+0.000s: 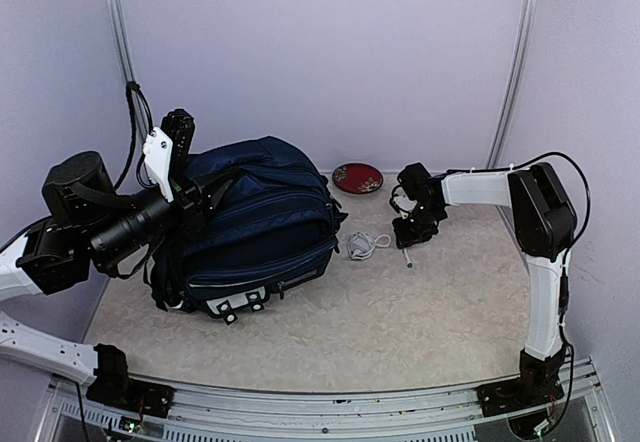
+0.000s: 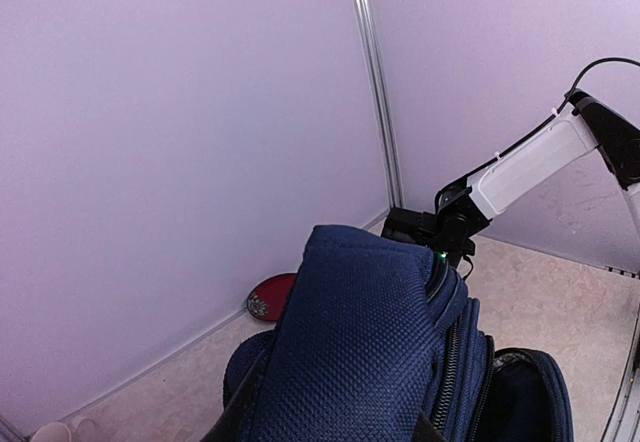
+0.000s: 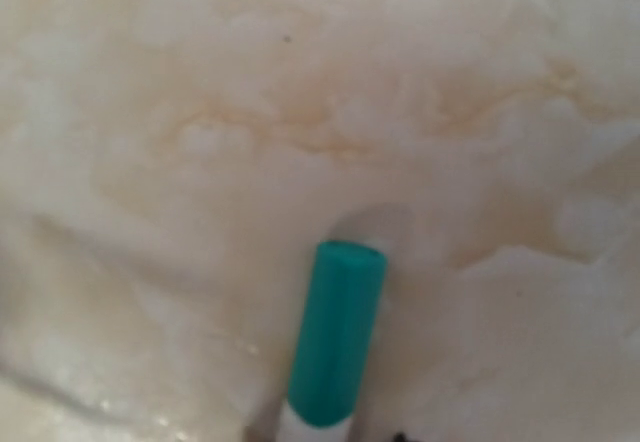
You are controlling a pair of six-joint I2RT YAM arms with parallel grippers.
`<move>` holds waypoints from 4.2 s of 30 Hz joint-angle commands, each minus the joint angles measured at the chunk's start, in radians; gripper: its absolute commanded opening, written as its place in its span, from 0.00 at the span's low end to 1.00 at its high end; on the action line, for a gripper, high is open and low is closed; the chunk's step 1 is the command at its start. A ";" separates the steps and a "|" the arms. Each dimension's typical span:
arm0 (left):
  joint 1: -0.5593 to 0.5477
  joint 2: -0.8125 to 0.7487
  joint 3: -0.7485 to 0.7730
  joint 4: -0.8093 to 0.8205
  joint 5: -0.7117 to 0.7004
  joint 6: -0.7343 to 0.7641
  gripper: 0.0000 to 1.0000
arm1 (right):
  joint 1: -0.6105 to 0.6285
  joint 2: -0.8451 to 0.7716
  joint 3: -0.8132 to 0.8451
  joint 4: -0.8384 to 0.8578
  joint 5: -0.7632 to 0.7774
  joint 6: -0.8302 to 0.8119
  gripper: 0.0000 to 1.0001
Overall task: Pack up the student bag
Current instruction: Pick up the pen from the center of the board, then place the pen in the upper front pocket of the bag, then pick up the charger from the center of the board.
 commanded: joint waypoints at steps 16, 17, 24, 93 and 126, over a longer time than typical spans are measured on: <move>0.010 -0.023 0.053 0.103 -0.010 -0.029 0.00 | 0.052 0.005 -0.005 -0.115 0.116 -0.022 0.02; 0.009 -0.023 0.054 0.103 -0.009 -0.029 0.00 | 0.052 -0.004 -0.006 -0.111 0.117 -0.022 0.02; 0.010 -0.025 0.054 0.102 -0.008 -0.030 0.00 | 0.053 -0.091 -0.027 -0.078 0.103 -0.029 0.01; 0.074 -0.028 0.039 0.113 0.036 -0.037 0.00 | 0.229 -0.817 -0.245 0.438 0.079 0.134 0.88; 0.080 -0.020 0.047 0.092 0.031 -0.042 0.00 | 0.162 0.116 0.312 -0.093 -0.037 -0.304 0.82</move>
